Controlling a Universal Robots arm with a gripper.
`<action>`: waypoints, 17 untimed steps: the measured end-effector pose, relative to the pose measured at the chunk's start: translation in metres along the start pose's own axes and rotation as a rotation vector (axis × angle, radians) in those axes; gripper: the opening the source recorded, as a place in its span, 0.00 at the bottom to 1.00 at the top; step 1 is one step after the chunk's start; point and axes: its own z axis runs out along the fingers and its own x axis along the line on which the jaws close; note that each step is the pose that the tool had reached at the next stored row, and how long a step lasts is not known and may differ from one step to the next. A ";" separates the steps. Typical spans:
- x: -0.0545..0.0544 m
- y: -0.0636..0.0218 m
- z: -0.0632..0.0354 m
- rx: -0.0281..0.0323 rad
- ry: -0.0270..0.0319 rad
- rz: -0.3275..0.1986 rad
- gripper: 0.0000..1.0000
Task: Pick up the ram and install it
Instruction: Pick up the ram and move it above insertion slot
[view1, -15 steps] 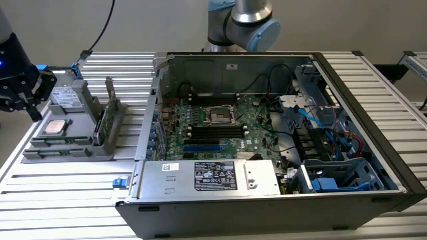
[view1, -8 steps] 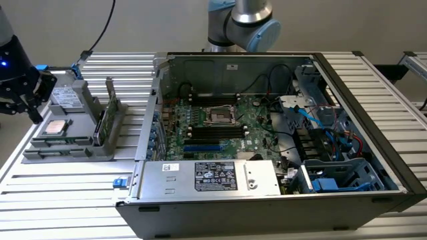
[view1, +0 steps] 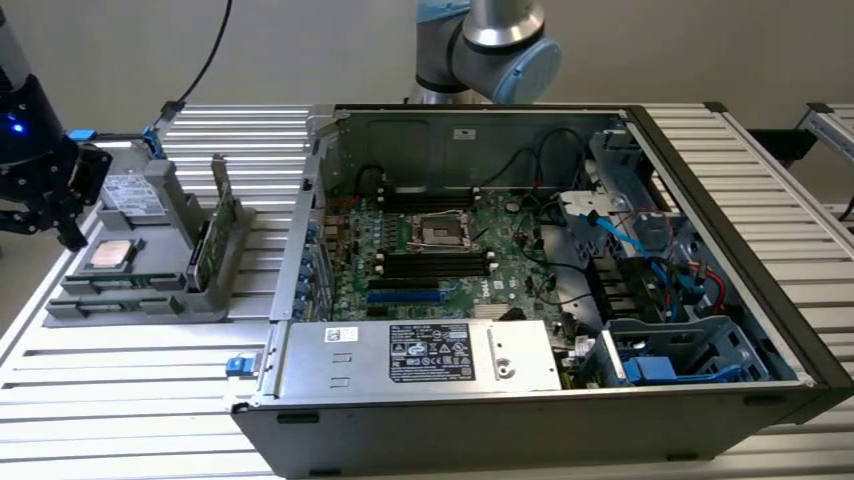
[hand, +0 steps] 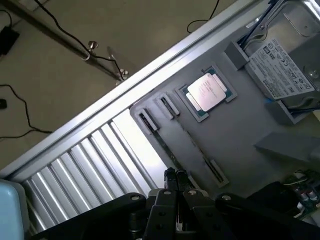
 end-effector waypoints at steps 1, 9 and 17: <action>0.000 0.0000 0.0003 0.0015 0.0016 -0.018 0.10; 0.000 -0.0003 0.0035 0.0141 0.0146 -0.162 0.10; -0.001 -0.0007 0.0080 0.0255 0.0255 -0.306 0.10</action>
